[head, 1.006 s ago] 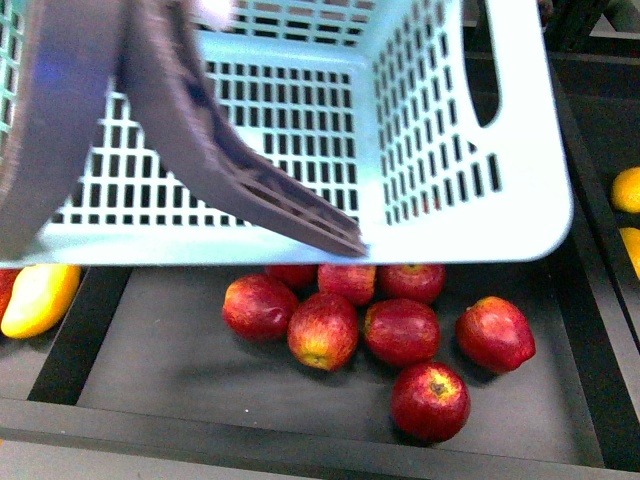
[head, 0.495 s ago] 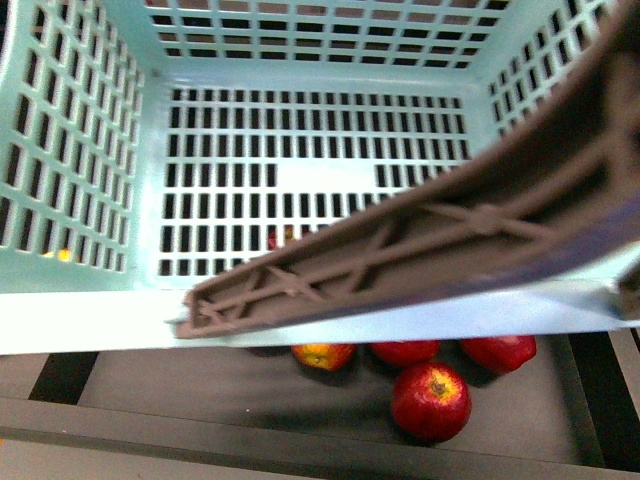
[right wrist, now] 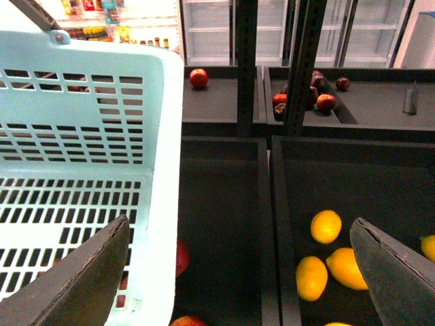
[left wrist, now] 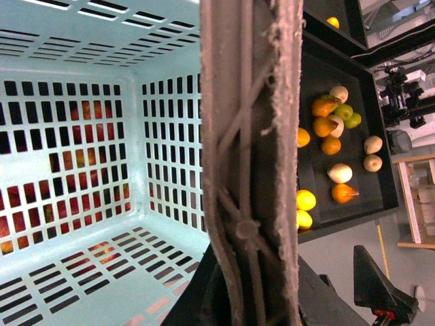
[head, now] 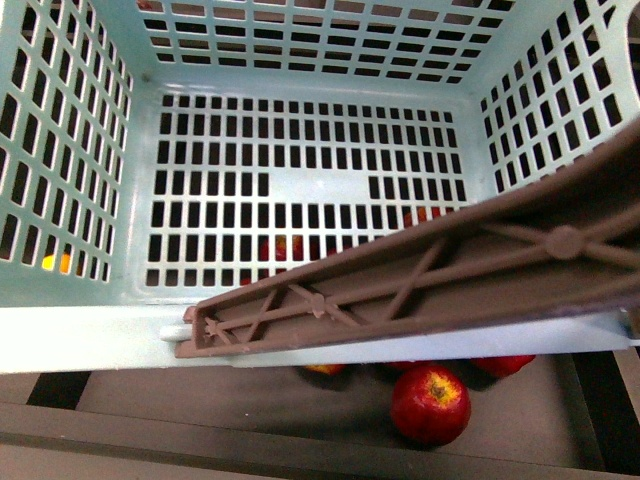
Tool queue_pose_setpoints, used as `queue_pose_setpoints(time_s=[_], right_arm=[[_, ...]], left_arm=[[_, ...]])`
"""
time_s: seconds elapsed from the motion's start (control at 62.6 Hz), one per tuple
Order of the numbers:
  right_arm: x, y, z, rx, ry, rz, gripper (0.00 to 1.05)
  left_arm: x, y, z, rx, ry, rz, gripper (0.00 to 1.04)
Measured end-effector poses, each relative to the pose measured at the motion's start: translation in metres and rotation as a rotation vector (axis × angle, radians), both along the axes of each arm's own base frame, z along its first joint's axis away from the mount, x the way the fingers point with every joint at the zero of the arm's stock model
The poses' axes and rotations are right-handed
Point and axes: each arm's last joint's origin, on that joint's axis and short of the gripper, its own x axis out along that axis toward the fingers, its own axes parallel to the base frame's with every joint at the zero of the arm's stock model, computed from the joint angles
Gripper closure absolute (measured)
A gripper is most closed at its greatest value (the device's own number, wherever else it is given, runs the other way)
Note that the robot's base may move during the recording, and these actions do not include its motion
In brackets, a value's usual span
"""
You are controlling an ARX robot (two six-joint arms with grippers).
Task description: Pick lemon and mango into basket
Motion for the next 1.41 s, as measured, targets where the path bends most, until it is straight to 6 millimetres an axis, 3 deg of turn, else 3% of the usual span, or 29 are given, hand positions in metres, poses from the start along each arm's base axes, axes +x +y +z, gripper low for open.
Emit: queue_pose_setpoints(time_s=[0.032,0.096,0.16,0.304,0.463,0.639,0.735,0.927,1.054,1.278,1.406], right_arm=[[0.0,0.0,0.0,0.011,0.009,-0.009,0.09],[0.003,-0.005,-0.001,0.163,0.274,-0.131,0.09],[0.013,-0.014,-0.003,0.306,0.399,-0.216,0.09],[0.048,-0.047,0.005,0.497,0.414,-0.381,0.09],[0.109,-0.085,0.001,0.536,0.418,-0.512,0.09],[0.174,-0.123,-0.049,0.605,0.574,-0.606,0.09],[0.202,-0.14,-0.094,0.668,0.705,-0.655,0.09],[0.228,-0.153,-0.157,0.788,0.87,-0.716,0.09],[0.243,-0.154,-0.173,0.84,0.901,-0.721,0.09],[0.271,-0.156,-0.176,0.885,0.885,-0.716,0.09],[0.274,-0.157,-0.184,0.893,0.901,-0.73,0.09]], left_arm=[[0.0,0.0,0.0,-0.001,0.001,-0.001,0.99],[0.0,0.0,0.0,-0.002,0.002,-0.005,0.99],[0.0,0.0,0.0,-0.004,0.004,-0.004,0.99],[0.0,-0.001,0.0,-0.003,0.004,-0.002,0.99],[0.0,0.0,0.0,0.001,0.0,0.002,0.99],[0.0,-0.001,0.0,-0.002,0.002,-0.001,0.99],[0.0,-0.001,0.0,-0.003,0.003,-0.002,0.99],[0.0,0.0,0.0,-0.001,0.002,0.0,0.99],[0.0,0.0,0.0,-0.001,0.002,0.001,0.99],[0.0,-0.001,0.0,-0.002,0.002,-0.002,0.99],[0.0,0.0,0.0,-0.002,0.002,0.0,0.99]])
